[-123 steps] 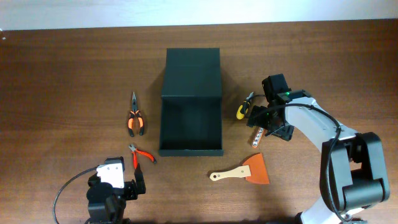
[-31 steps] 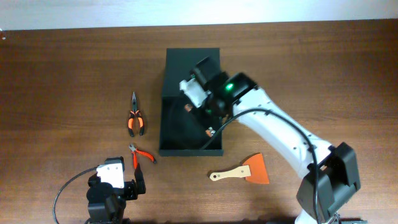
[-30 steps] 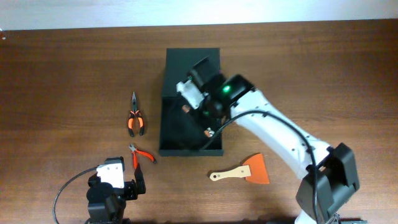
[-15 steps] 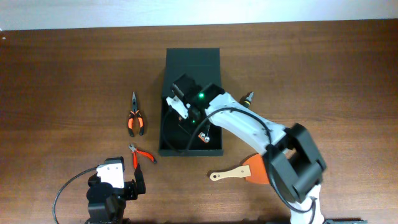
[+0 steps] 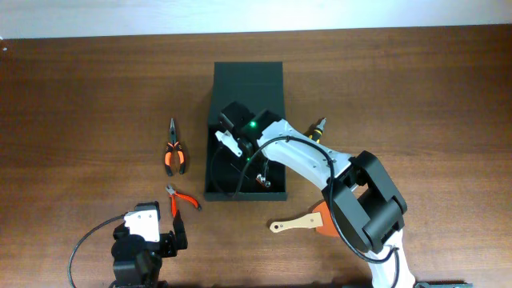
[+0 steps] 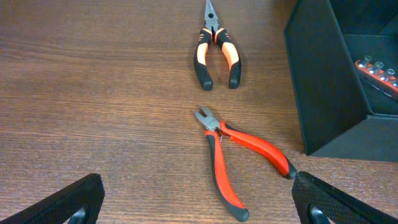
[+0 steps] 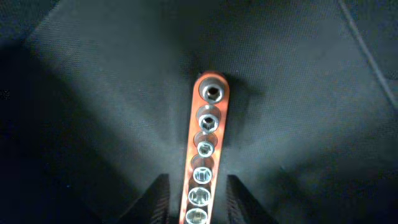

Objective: Pack container
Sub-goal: 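Carry the socket rail into the green box and release it, then move the right gripper over the yellow-black screwdriver and lower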

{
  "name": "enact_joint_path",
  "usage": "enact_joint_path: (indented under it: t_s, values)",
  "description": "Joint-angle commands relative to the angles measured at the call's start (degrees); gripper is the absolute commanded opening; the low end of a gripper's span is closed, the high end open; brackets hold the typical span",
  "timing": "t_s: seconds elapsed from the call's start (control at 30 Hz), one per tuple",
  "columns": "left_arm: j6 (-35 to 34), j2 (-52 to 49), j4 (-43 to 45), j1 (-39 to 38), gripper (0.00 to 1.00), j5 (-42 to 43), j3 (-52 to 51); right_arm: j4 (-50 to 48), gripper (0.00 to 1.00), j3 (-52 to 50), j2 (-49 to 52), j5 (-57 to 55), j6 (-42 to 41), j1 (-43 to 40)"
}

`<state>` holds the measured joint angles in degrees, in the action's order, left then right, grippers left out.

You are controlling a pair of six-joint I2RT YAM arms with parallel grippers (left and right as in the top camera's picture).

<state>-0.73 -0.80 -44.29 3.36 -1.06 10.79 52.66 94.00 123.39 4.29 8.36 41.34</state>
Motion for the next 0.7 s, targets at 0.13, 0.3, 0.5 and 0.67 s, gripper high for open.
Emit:
enact_joint_path:
  t_s: [0.13,0.3,0.5,0.67]
  values:
    - [-0.6,0.5,0.2,0.2,0.99,0.2,-0.3,5.9,0.3,10.6,-5.2,-0.5,-1.2,0.2]
    - [-0.6,0.5,0.2,0.2,0.99,0.2,-0.3,12.1,0.73,18.1,-10.8,-7.3,-11.7,-1.2]
    - [-0.6,0.5,0.2,0.2,0.99,0.2,-0.3,17.7,0.85,19.7,-17.4,-11.7,-26.1,-8.5]
    - [-0.6,0.5,0.2,0.2,0.99,0.2,-0.3,21.7,0.89,19.5,-18.4,-11.6,-34.6,-17.7]
